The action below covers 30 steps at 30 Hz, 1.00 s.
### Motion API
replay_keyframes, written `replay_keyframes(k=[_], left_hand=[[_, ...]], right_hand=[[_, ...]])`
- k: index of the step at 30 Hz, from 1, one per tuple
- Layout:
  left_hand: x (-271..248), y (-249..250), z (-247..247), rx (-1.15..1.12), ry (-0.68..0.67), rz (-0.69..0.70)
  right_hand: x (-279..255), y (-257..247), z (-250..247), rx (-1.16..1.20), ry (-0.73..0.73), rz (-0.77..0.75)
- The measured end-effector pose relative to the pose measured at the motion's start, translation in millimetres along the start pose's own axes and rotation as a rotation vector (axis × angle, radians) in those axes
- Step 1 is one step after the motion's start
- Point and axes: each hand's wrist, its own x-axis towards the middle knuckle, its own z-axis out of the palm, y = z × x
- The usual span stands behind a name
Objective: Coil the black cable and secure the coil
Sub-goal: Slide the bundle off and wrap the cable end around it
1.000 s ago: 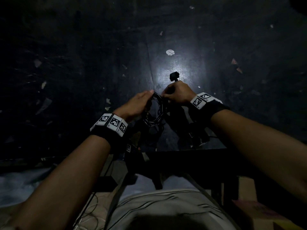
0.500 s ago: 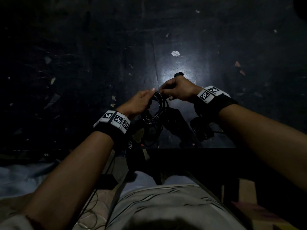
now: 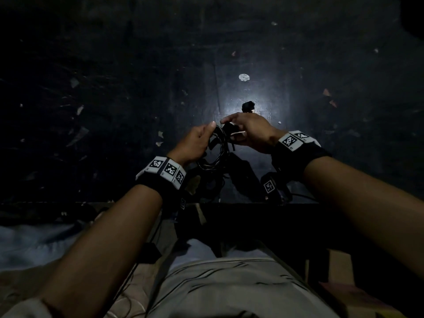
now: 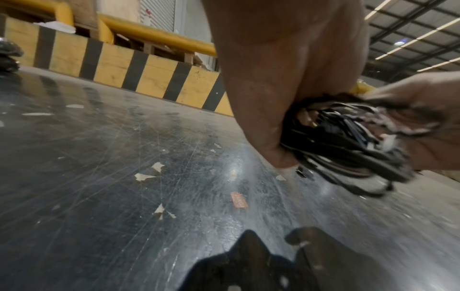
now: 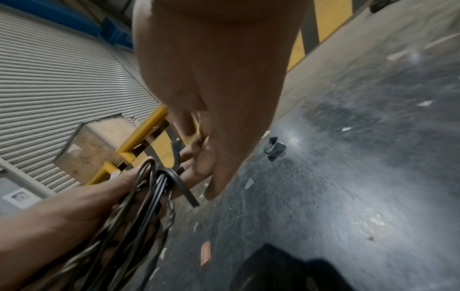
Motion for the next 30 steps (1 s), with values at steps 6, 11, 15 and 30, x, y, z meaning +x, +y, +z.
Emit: replay_keyframes(k=[6, 11, 15, 30], left_hand=[[0, 1, 4, 0.175, 0.137, 0.039], [-4, 3, 7, 0.219, 0.169, 0.079], [-6, 0, 7, 0.189, 0.171, 0.105], [-12, 1, 6, 0.065, 0.167, 0.152]], right_hand=[[-7, 8, -1, 0.010, -0.027, -0.052], [-14, 16, -1, 0.104, -0.050, -0.029], [-19, 20, -3, 0.137, -0.061, 0.003], [-24, 27, -4, 0.174, -0.106, 0.000]])
